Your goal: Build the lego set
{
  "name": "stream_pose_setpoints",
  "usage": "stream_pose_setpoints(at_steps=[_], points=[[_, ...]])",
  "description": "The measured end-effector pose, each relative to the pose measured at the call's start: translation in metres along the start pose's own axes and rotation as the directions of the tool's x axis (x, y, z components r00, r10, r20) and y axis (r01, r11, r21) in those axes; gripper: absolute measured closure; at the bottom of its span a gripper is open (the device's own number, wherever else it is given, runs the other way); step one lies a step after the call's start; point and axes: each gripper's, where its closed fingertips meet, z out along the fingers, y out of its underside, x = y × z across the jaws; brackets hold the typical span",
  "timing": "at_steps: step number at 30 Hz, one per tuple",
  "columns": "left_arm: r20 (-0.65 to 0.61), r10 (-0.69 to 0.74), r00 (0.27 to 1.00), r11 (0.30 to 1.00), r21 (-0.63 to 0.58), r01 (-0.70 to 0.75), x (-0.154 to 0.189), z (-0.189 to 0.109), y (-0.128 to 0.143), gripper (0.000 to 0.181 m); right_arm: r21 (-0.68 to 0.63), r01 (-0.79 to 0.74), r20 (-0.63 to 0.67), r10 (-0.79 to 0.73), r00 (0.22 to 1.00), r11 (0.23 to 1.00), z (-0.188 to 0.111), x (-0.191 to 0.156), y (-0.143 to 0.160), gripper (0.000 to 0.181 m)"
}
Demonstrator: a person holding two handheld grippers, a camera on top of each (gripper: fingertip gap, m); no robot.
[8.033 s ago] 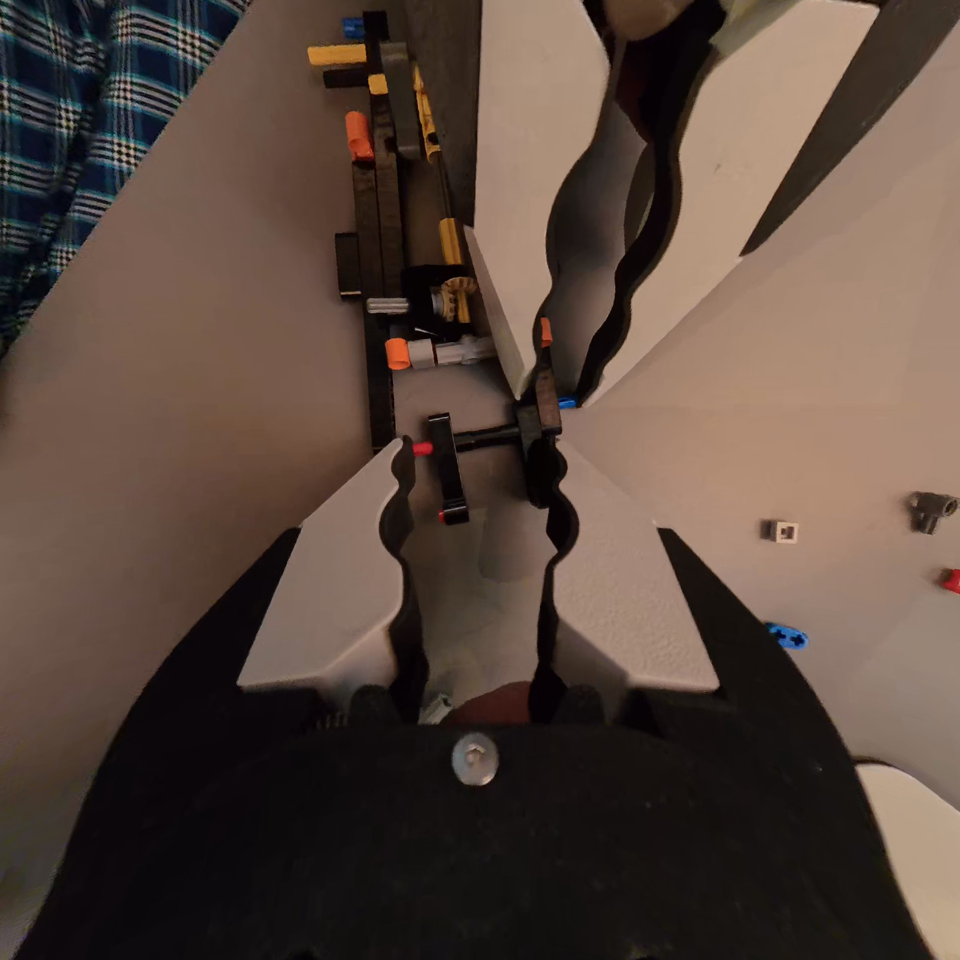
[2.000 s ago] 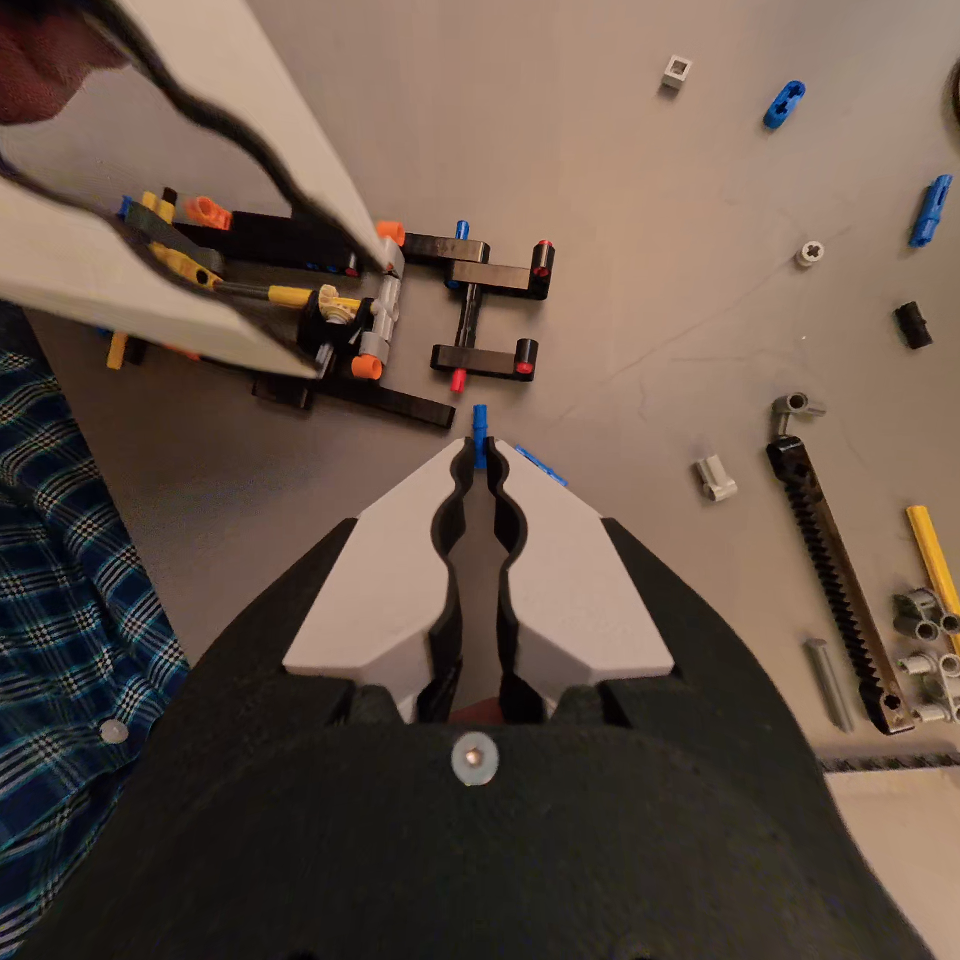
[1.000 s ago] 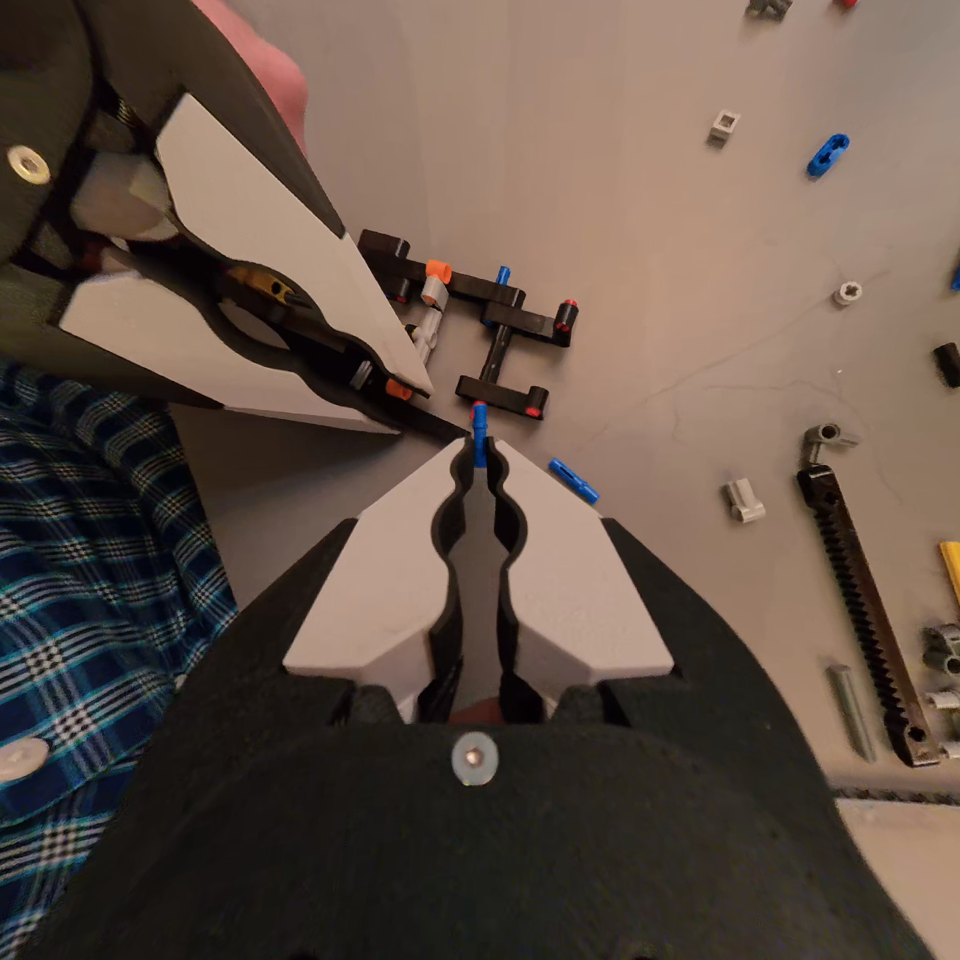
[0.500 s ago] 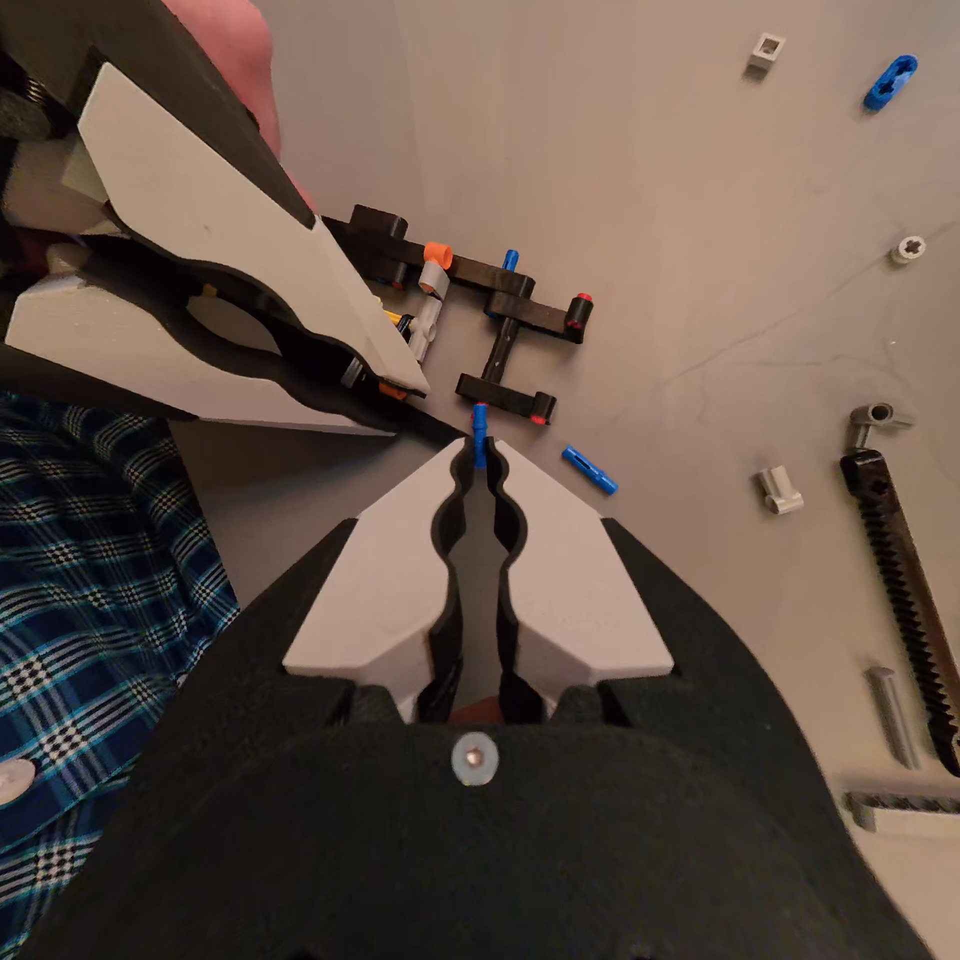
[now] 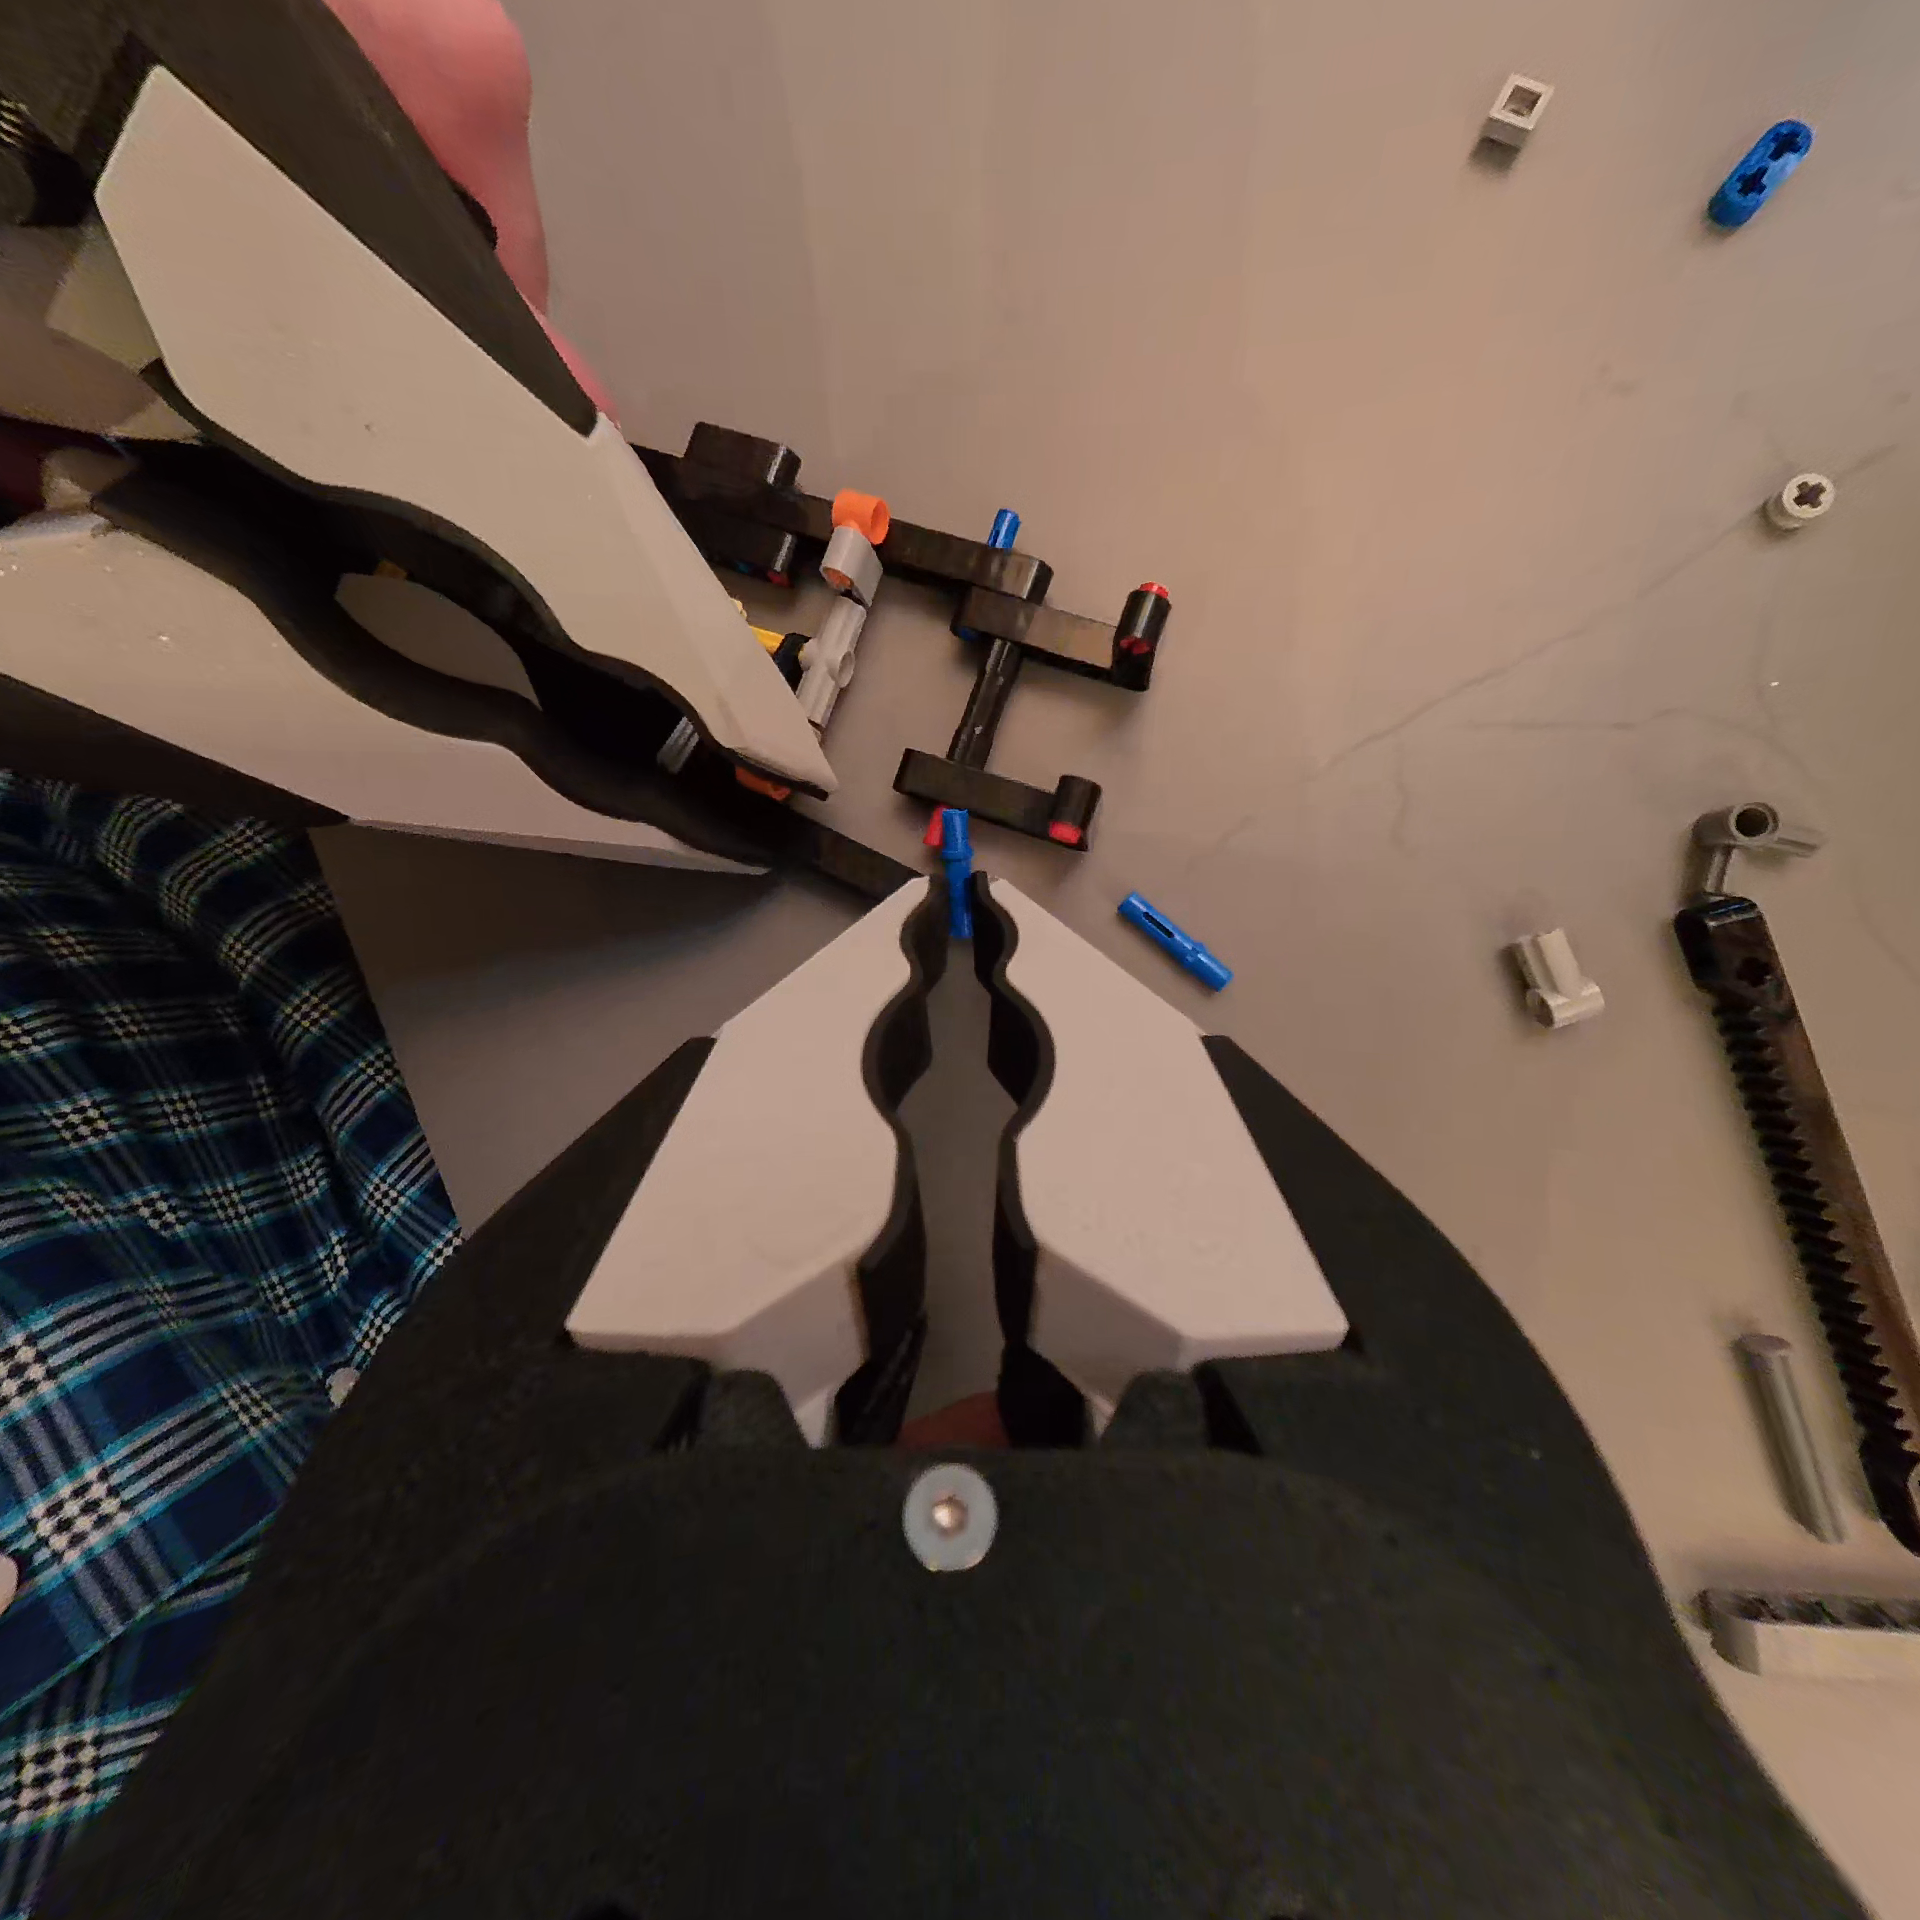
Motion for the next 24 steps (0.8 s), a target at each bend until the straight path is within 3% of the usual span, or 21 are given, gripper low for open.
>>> stream_pose_setpoints(at_steps=[16,24], points=[[-0.073,-0.077,0.994,0.992,0.095,0.083,0.002,-0.005,-0.008,0.17,-0.017,-0.007,0.042,0.007,0.999,1.0,-0.004,-0.004,0.008,0.18],[-0.115,-0.025,0.993,0.994,0.103,0.037,0.009,-0.005,-0.008,0.17,-0.025,-0.033,0.116,0.035,0.993,0.999,-0.005,-0.009,0.011,0.18]])
